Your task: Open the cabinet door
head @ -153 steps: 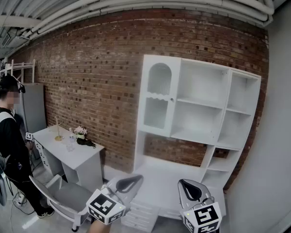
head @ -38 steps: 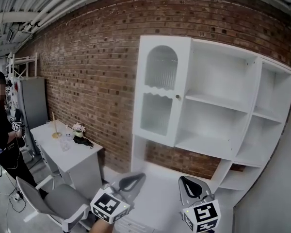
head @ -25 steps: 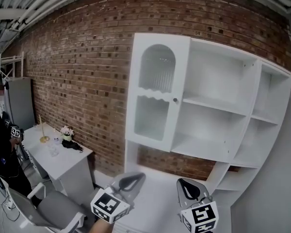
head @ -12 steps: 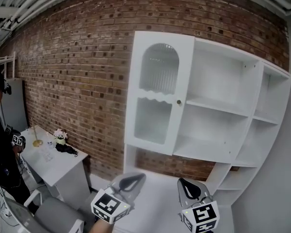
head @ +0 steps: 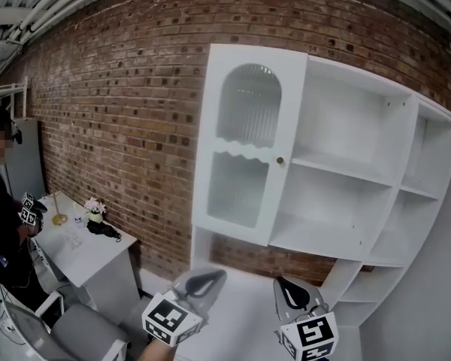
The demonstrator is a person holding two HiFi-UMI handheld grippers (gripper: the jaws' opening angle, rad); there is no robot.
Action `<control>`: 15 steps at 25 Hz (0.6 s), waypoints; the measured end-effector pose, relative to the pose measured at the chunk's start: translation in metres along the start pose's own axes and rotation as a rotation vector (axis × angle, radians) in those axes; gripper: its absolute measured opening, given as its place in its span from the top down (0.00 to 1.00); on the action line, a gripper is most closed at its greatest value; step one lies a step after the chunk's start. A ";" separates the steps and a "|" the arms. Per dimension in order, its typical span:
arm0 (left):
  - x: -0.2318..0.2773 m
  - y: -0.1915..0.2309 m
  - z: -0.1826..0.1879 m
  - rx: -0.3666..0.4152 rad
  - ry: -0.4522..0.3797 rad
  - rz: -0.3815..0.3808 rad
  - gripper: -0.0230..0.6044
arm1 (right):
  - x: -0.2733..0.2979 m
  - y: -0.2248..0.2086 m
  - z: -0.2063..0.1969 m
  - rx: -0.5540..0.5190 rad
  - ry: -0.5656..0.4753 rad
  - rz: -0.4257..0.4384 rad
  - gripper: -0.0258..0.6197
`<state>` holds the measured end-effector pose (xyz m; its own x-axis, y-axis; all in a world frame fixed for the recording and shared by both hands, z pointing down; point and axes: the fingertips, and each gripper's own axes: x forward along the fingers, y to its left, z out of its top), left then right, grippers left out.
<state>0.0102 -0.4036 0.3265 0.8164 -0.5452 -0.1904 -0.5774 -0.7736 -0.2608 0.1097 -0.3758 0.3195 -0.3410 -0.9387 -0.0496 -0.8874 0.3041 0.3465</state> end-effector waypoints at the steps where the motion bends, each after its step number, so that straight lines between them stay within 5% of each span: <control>1: 0.004 -0.001 -0.002 0.000 0.007 0.007 0.96 | 0.002 -0.004 -0.002 0.004 -0.002 0.009 0.95; 15: 0.062 0.001 -0.018 0.025 0.052 0.130 0.96 | 0.032 -0.060 -0.029 0.014 -0.049 0.131 0.95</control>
<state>0.0608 -0.4444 0.3315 0.7334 -0.6570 -0.1748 -0.6779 -0.6872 -0.2611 0.1605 -0.4287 0.3242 -0.4690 -0.8818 -0.0505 -0.8382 0.4263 0.3400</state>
